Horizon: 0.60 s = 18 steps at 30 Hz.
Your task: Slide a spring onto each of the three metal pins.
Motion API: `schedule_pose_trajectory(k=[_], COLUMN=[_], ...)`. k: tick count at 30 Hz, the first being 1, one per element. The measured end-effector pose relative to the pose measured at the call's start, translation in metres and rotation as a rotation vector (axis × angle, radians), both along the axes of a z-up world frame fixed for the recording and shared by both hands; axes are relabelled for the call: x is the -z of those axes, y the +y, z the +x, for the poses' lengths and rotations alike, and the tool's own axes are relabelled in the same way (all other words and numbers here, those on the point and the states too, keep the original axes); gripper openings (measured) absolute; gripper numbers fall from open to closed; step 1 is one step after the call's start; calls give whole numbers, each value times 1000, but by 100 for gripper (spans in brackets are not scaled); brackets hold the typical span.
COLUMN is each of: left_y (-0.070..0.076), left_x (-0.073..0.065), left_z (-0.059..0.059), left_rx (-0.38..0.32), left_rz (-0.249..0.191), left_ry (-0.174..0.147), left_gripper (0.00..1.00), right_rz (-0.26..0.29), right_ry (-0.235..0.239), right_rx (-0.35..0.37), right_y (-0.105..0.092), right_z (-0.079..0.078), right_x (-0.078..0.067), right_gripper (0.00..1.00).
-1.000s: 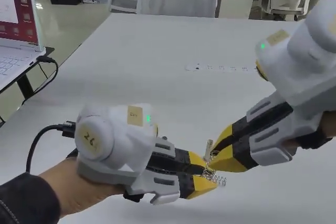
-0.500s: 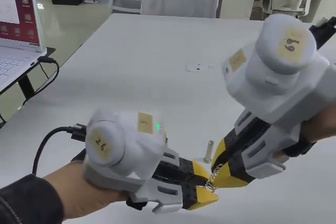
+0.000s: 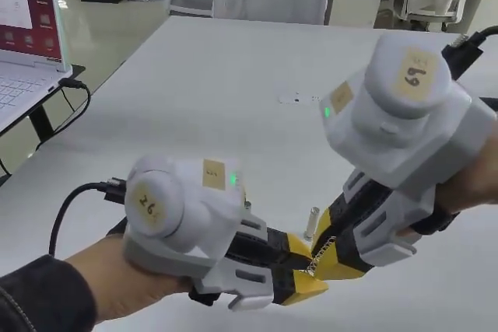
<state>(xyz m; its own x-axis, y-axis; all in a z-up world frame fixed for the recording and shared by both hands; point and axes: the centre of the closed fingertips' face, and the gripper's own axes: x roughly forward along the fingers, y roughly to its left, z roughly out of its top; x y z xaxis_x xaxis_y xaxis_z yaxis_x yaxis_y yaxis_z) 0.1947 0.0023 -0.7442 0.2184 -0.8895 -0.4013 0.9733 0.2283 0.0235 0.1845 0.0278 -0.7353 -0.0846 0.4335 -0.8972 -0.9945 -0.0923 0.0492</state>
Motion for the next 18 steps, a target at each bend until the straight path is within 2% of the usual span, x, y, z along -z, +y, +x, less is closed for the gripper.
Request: schedule_pose_trajectory(k=[18], left_y=[-3], left_x=[2], left_z=[1], left_rx=[-1], left_rz=[-13], left_ry=[3], left_gripper=[3], right_rz=[-38], right_ry=[8], right_rx=[23], right_y=[0], right_z=[2], right_x=[1], right_gripper=[9])
